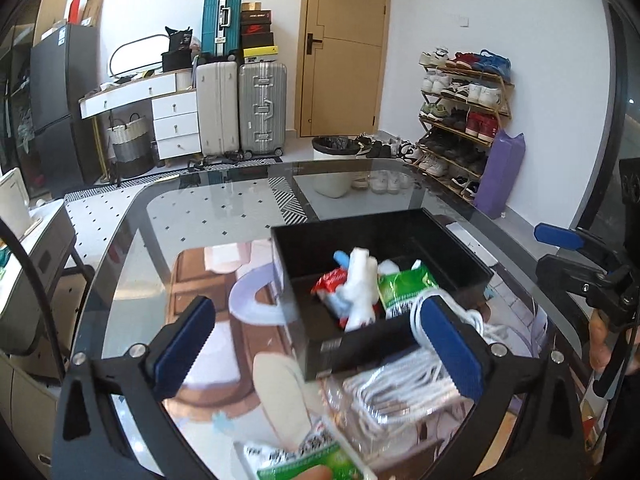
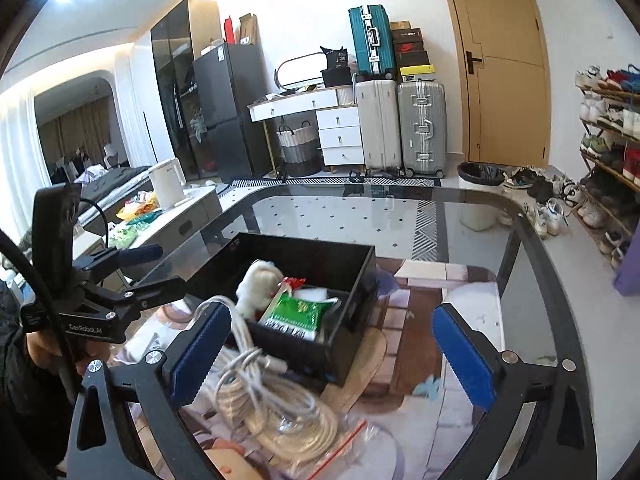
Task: Organize soft objects
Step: 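Open the right tool to drop the green packet while the left drops the doll, then lower the left tool to the green medicine packet while the right approaches the white cable coil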
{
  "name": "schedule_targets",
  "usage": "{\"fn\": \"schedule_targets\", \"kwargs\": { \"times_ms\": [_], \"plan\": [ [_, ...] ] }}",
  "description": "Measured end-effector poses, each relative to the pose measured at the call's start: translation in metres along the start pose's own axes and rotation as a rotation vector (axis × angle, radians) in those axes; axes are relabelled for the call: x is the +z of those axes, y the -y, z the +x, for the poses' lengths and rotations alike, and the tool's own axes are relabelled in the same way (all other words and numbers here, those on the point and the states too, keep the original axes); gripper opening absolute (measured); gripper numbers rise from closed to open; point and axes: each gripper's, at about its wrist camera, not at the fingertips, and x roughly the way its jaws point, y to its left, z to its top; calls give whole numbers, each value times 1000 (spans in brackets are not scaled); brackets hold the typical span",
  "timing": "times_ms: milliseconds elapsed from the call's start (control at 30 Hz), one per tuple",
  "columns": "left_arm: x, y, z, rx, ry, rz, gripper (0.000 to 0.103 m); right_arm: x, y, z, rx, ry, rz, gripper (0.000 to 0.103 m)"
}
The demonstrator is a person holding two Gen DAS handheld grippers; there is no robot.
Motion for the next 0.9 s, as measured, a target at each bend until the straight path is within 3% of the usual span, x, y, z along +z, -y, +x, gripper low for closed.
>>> {"fn": "schedule_targets", "kwargs": {
  "times_ms": [433,900],
  "plan": [
    [-31,4,-21,9,-24,53,103,-19,-20,-10,0,-21,-23,102],
    [-61,5,-13,5,-115,56,103,-24,-22,5,-7,-54,-13,102]
  ]
}}
